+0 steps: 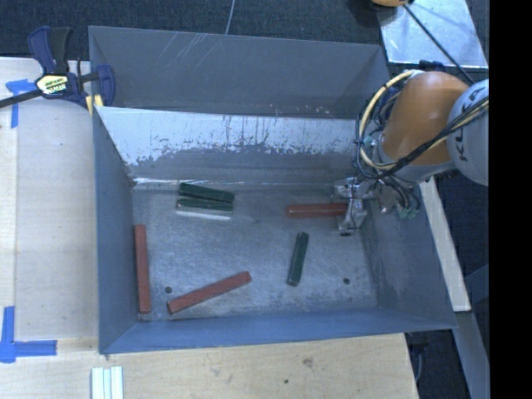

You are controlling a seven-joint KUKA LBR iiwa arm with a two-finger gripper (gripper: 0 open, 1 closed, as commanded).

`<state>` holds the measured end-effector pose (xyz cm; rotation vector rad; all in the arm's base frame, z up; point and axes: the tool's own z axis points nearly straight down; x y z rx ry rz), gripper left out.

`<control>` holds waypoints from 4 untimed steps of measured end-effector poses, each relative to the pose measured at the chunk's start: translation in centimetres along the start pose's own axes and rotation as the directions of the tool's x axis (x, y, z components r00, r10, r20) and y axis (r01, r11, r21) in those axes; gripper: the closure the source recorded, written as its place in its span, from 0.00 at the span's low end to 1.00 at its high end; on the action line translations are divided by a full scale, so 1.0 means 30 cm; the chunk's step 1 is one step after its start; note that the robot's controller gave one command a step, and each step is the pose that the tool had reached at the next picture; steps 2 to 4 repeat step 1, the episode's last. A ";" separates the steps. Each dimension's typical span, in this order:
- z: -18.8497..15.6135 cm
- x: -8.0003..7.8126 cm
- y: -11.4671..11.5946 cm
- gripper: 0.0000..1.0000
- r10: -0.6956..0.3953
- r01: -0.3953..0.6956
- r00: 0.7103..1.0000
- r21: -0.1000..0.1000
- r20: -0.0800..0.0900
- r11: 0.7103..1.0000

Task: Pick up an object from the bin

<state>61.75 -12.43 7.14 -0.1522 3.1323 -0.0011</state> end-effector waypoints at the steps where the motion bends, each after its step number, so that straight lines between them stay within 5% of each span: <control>1: -0.460 0.077 -0.013 1.00 0.016 -0.016 1.000 0.000 -0.002 1.000; 4: -0.460 0.077 -0.013 1.00 0.016 -0.016 1.000 0.000 -0.002 1.000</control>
Offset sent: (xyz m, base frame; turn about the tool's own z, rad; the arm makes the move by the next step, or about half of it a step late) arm 0.0000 0.0000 0.0000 0.0000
